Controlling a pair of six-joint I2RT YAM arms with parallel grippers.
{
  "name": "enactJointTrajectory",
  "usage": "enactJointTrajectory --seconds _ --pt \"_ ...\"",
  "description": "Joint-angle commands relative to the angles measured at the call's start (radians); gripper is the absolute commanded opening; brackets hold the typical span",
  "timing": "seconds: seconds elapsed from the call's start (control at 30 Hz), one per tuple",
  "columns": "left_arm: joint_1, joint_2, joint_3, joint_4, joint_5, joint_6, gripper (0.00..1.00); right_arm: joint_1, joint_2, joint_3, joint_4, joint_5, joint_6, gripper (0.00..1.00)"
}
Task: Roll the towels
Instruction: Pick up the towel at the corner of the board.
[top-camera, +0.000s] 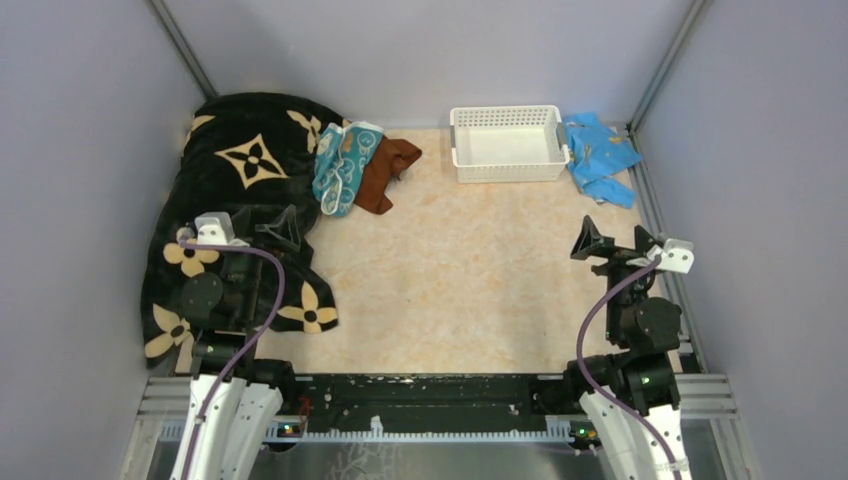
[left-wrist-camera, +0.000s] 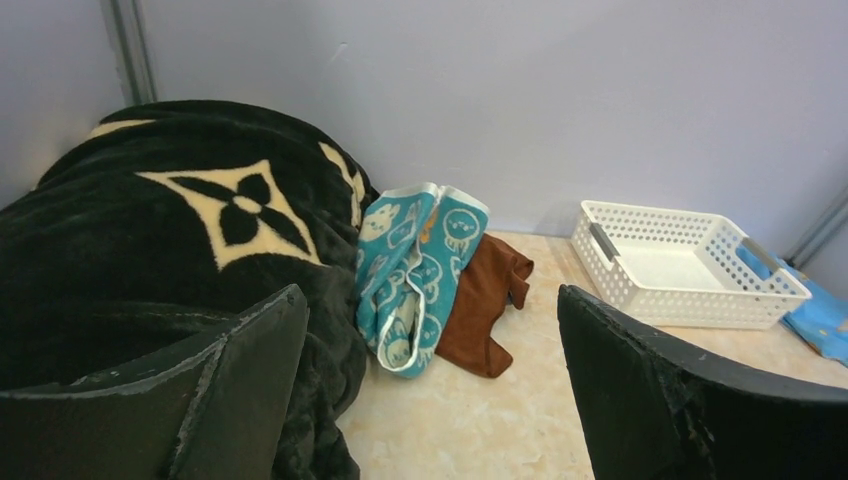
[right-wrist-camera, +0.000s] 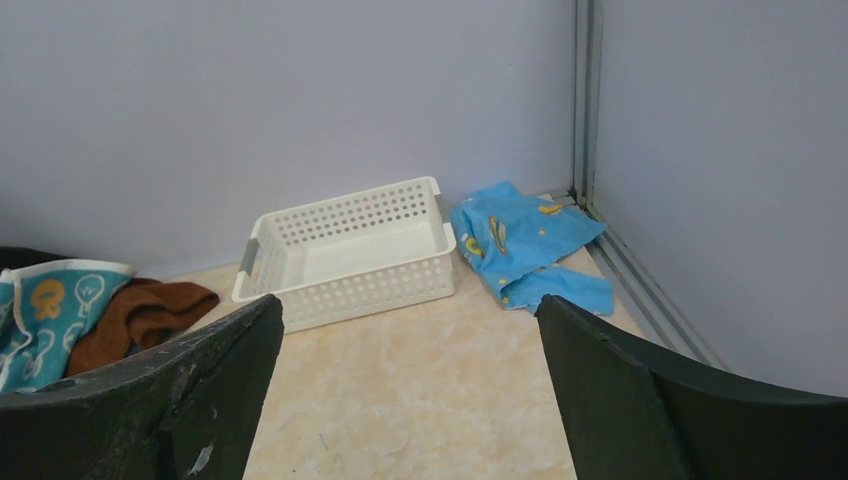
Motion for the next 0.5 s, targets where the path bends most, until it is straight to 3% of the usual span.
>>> enactJointTrajectory --seconds 0.0,0.23,0.47 --pt "-0.002 0.025 0.012 0.023 0.116 -0.038 0.99 0.014 -0.035 0.013 0.034 -0.027 0.004 0.99" --pt "-0.002 0.393 0.138 0.116 0.242 -0.161 0.99 0.015 -0.046 0.01 0.017 -0.09 0.041 0.99" --pt "-0.007 0.852 0.397 0.118 0.3 -0.078 0.99 0.035 -0.026 0.002 0.015 -0.111 0.046 0.99"
